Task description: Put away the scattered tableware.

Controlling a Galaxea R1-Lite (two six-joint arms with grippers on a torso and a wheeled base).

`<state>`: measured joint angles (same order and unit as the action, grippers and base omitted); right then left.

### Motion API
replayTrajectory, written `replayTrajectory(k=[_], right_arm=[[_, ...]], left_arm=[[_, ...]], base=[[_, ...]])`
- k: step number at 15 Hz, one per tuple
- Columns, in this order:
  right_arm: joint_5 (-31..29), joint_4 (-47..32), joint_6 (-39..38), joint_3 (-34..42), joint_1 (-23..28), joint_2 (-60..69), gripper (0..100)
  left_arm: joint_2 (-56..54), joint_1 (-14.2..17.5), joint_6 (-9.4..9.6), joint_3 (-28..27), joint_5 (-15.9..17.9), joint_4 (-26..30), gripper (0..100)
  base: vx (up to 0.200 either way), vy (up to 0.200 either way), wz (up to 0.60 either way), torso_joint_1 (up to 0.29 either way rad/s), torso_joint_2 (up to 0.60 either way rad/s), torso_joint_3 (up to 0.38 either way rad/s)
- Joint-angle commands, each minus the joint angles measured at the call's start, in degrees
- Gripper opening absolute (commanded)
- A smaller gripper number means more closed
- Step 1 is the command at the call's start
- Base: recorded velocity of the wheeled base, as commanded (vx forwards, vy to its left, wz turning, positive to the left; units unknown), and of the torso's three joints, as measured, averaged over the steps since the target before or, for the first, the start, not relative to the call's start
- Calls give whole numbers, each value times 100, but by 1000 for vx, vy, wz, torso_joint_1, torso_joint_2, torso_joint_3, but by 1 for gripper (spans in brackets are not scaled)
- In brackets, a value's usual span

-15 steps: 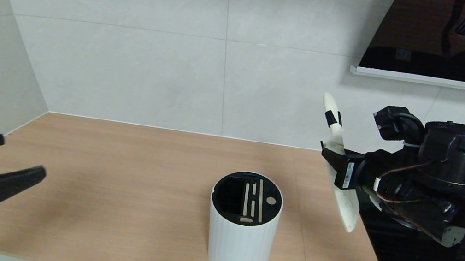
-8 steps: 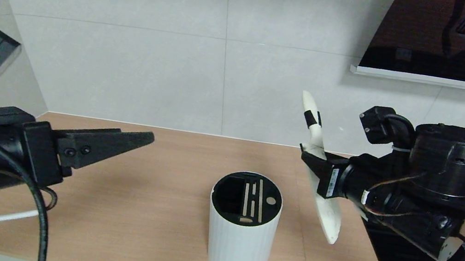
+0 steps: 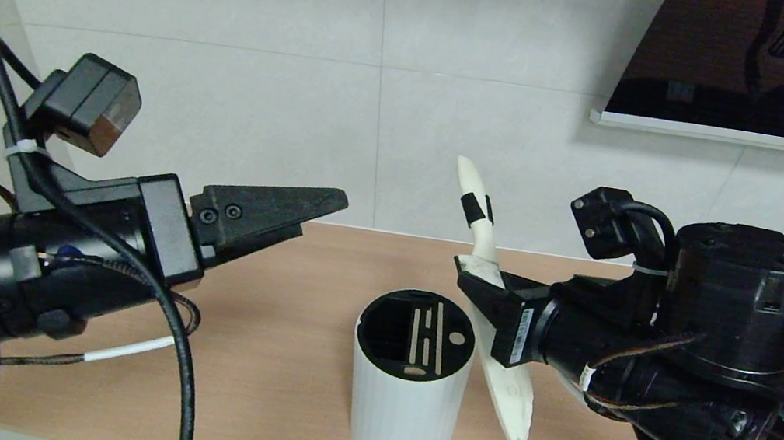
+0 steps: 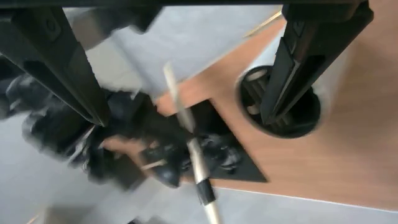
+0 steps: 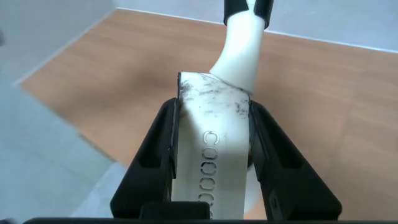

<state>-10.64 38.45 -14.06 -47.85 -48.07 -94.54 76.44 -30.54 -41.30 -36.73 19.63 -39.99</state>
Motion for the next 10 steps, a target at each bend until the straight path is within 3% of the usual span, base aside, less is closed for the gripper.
replayTrajectory(k=[1,6,8,10], right_arm=[[1,5,-89,12,-247,23,0],[36,57,-256,109,-625,-30,0],[45,66,-256,197,-748,-56,0],[45,66,-256,197,-818,-74,0]], left_arm=[[179,-216,-300,-1,6,-141,100],[478,-620,-387,-10,6,-176,100],[812,-690,-475,43,-55,-598,100],[1154,-831,-616,113,-337,-1169,100]], base=[[0,0,0,0,0,0],[0,0,0,0,0,0],[0,0,0,0,0,0],[0,0,0,0,0,0]])
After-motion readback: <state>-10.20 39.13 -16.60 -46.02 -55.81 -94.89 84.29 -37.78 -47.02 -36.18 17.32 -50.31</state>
